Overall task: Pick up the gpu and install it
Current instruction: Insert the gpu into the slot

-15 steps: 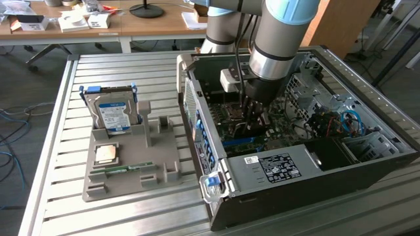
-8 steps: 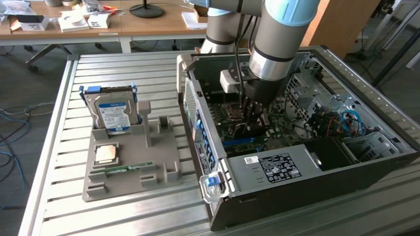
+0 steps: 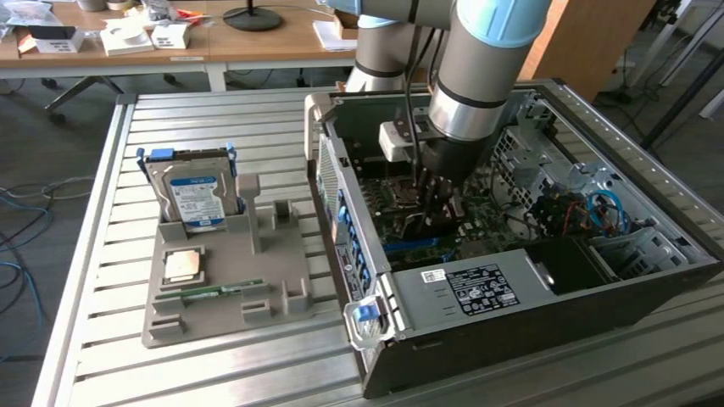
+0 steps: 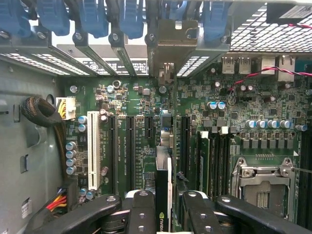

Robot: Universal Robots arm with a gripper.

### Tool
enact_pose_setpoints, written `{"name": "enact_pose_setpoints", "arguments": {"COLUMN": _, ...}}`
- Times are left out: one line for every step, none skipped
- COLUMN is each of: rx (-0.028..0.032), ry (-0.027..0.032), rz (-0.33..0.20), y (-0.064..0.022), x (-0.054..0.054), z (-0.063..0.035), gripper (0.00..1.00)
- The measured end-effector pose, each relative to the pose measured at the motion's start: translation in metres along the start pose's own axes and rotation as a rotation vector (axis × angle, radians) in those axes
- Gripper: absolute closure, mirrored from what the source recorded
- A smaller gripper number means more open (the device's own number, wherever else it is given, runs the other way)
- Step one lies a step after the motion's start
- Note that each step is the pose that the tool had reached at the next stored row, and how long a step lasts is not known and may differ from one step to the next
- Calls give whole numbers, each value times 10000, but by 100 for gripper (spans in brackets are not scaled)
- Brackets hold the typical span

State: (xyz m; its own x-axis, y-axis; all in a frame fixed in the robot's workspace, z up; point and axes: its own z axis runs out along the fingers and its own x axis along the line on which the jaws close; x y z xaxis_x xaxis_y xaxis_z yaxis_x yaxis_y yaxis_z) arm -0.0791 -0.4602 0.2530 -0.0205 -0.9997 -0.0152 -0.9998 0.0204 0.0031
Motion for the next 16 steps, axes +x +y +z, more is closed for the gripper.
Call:
{"name": "enact_pose_setpoints", "arguments": {"rx": -1, "ry": 3, "rz": 0, "y": 0, "x": 1, "z": 2, "gripper": 74}}
{"name": "enact_pose_setpoints", "arguments": {"rx": -2, "ry": 5, "rz": 0, "y": 0, "x": 1, "z": 2, "gripper": 74}}
{"name": "enact_pose_setpoints", "arguments": {"rx": -2, "ry": 5, "rz": 0, "y": 0, "x": 1, "z": 2, "gripper": 74}}
{"name": "enact_pose_setpoints", "arguments": {"rx": -2, "ry": 5, "rz": 0, "y": 0, "x": 1, "z": 2, "gripper": 74}}
{"name": "enact_pose_setpoints", "arguments": {"rx": -2, "ry": 4, "rz": 0, "y": 0, "x": 1, "z": 2, "gripper": 74}}
{"name": "enact_pose_setpoints", "arguments": {"rx": -1, "ry": 2, "rz": 0, "y": 1, "x": 2, "z": 3, "gripper": 74}}
{"name": "enact_pose_setpoints", "arguments": {"rx": -1, "ry": 1, "rz": 1, "y": 1, "x": 4, "z": 4, "gripper": 74}}
{"name": "enact_pose_setpoints", "arguments": {"rx": -1, "ry": 1, "rz": 2, "y": 2, "x": 5, "z": 4, "gripper": 74}}
{"name": "enact_pose_setpoints", "arguments": {"rx": -1, "ry": 2, "rz": 2, "y": 1, "x": 5, "z": 3, "gripper": 74}}
{"name": "enact_pose_setpoints", "arguments": {"rx": -1, "ry": 2, "rz": 1, "y": 1, "x": 6, "z": 3, "gripper": 74}}
{"name": "enact_pose_setpoints", "arguments": {"rx": -2, "ry": 4, "rz": 0, "y": 1, "x": 6, "z": 3, "gripper": 74}}
{"name": "enact_pose_setpoints", "arguments": {"rx": -2, "ry": 3, "rz": 0, "y": 1, "x": 7, "z": 4, "gripper": 74}}
{"name": "enact_pose_setpoints", "arguments": {"rx": -1, "ry": 2, "rz": -1, "y": 1, "x": 7, "z": 8, "gripper": 74}}
{"name": "enact_pose_setpoints", "arguments": {"rx": -1, "ry": 3, "rz": -2, "y": 2, "x": 7, "z": 11, "gripper": 74}}
{"name": "enact_pose_setpoints", "arguments": {"rx": -2, "ry": 5, "rz": -2, "y": 2, "x": 7, "z": 11, "gripper": 74}}
{"name": "enact_pose_setpoints", "arguments": {"rx": -2, "ry": 6, "rz": -1, "y": 3, "x": 7, "z": 13, "gripper": 74}}
